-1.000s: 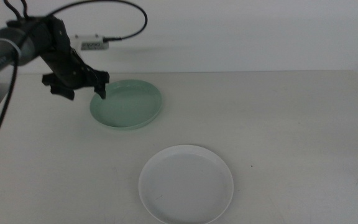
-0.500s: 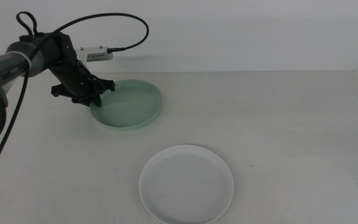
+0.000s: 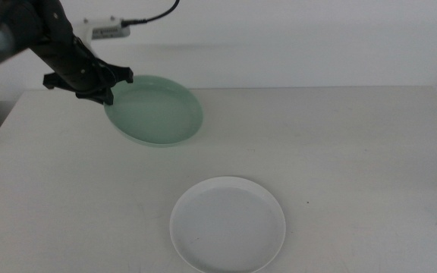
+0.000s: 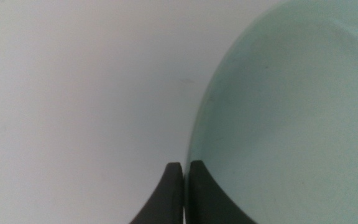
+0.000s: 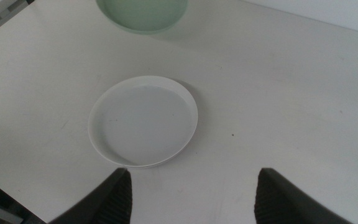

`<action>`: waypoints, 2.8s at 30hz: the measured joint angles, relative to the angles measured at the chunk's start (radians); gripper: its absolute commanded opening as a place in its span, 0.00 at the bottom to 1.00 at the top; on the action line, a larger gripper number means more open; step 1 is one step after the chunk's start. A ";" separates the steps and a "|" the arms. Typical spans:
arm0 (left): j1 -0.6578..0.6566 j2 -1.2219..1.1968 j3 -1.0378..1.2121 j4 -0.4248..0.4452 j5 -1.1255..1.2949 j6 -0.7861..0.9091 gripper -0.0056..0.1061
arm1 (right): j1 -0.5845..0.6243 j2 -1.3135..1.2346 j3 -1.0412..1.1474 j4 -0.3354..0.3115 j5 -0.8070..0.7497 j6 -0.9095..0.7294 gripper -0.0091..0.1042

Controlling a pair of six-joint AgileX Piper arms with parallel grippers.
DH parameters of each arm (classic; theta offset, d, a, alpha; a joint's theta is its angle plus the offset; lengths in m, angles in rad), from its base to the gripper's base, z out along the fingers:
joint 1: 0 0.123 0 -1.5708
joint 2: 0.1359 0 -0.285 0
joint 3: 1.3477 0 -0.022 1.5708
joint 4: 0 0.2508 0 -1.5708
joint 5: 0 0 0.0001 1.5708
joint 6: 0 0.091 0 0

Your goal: Stack the three bowls on top of each other.

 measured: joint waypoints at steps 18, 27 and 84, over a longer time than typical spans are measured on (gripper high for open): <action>-0.337 -0.482 0.623 -0.015 -0.206 -0.051 0.05 | 0.000 0.000 0.000 -0.015 0.000 0.000 0.52; -0.370 -0.370 0.700 -0.019 -0.345 -0.061 0.05 | 0.000 0.000 0.000 -0.019 0.000 0.000 0.52; -0.110 -0.861 0.478 0.344 0.085 -0.145 0.76 | 0.000 0.056 0.000 -0.182 -0.113 0.207 0.52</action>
